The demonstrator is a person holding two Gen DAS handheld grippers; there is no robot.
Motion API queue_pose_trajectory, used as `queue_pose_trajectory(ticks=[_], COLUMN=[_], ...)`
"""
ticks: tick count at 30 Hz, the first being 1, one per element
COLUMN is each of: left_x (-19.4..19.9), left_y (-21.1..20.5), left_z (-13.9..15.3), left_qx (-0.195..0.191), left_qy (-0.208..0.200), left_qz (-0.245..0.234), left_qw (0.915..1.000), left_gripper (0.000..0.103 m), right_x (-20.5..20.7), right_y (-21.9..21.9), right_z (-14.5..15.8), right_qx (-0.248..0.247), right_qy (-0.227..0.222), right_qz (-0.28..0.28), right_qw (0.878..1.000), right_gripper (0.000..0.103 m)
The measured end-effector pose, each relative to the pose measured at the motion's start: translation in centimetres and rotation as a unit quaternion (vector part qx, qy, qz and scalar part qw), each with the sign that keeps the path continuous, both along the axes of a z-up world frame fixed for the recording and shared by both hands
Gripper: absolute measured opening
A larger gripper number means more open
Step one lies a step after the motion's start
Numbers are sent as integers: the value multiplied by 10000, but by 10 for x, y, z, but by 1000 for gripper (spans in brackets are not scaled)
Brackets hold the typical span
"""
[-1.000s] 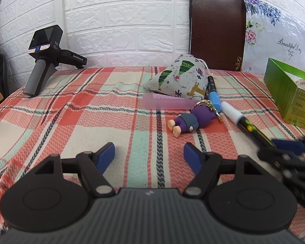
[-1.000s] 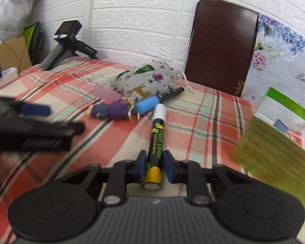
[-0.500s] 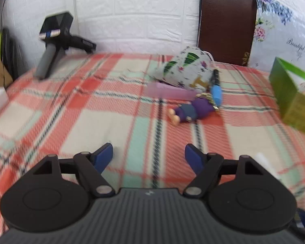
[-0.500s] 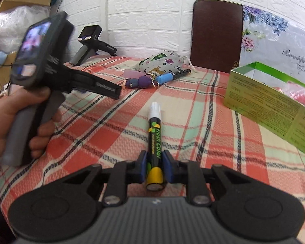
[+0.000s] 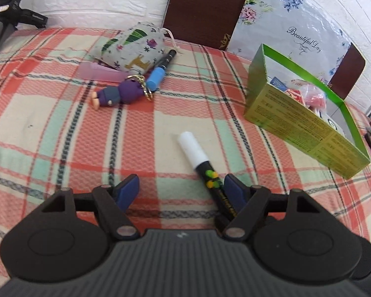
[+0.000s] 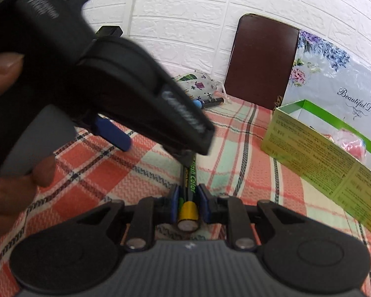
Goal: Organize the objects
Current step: 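Carry the marker with both grippers and drop it into the green box, then grasp the floral cloth pouch with the right gripper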
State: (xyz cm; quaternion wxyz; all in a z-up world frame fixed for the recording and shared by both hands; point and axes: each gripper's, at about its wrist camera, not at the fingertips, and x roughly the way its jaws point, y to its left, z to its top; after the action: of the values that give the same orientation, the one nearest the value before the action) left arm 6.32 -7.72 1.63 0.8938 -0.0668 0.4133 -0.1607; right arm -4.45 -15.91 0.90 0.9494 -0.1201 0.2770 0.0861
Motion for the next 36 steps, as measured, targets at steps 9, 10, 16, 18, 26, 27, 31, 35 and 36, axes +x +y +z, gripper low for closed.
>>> queue_pose_trajectory(ticks=[9,10,16,18,26,27,31,35,36], left_x=[15,16,37,48,93,98,110,109,107], left_y=[-16,-21,-72,-92,-151,-157,-158,-135,-127], left_z=[12,18,59,68,67,64,57,56,56], left_qx=[-533,-594,-617,-629,-534,-502,-491,-419,-379], left_qy=[-22,-109,-791,-957,-1053,-1009,-945,-1104,-1180], left_qz=[-493,-575,-1218,-1425,-1897,-1961,-1812,-1647,-1581], left_qw=[9974,9965,9875,9831,9747,9741,9777,9792,9796], left_gripper=[32,32,32,32,28,28,34,39,41], right_x=[2,2,21,36,103,112,133,125,121], right_y=[3,0,-36,-52,-107,-111,-119,-112,-110], right_z=[7,10,37,45,42,38,28,29,30], right_qx=[-296,-346,-523,-548,-522,-513,-484,-545,-501], right_qy=[-538,-684,-1385,-1500,-1287,-1205,-1134,-1319,-1354], right_qz=[-14,-96,-709,-929,-1615,-1651,-1735,-1804,-1779], right_qw=[9981,9970,9864,9828,9770,9775,9771,9732,9734], right_gripper=[18,18,18,18,18,19,23,48,53])
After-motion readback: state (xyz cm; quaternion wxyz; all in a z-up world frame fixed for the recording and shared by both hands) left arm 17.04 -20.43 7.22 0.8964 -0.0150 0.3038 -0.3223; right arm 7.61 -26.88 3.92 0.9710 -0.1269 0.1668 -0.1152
